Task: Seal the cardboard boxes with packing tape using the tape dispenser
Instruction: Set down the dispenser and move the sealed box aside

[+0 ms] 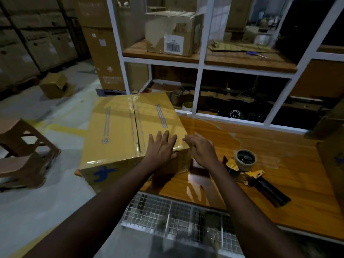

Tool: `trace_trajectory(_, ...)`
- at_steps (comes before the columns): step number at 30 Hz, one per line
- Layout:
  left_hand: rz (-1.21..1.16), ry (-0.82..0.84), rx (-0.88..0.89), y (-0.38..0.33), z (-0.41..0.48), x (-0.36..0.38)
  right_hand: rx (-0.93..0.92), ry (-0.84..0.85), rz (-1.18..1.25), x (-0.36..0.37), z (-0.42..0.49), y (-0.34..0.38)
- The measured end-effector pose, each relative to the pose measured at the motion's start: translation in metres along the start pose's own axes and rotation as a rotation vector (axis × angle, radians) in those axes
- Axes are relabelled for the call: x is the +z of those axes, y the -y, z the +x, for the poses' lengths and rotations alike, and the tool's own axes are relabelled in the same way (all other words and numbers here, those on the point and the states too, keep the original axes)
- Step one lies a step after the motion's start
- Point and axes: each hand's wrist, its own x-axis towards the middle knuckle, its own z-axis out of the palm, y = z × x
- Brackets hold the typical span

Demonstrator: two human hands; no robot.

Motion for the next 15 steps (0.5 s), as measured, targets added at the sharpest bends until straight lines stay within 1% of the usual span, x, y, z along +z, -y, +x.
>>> trace_trajectory(4,-0.008,-0.004,-0.075,-0.020,0.011,-0.002,-0.072,0.107,-0.003,-0.009,0.000,-0.015)
trace_trajectory(8,-0.060,-0.018,-0.171,-0.029,0.017,0.000,-0.145,0.129,-0.022,-0.011,0.003,-0.025)
trace_trajectory(10,-0.061,-0.031,-0.205,-0.033,0.018,0.000,-0.152,0.147,-0.003,-0.014,0.005,-0.028)
trace_trajectory(13,-0.066,-0.042,-0.223,-0.035,0.020,0.001,-0.169,0.193,0.014,-0.019,0.008,-0.034)
trace_trajectory(15,-0.080,-0.037,-0.205,-0.032,0.020,0.000,-0.190,0.193,0.005,-0.020,0.010,-0.038)
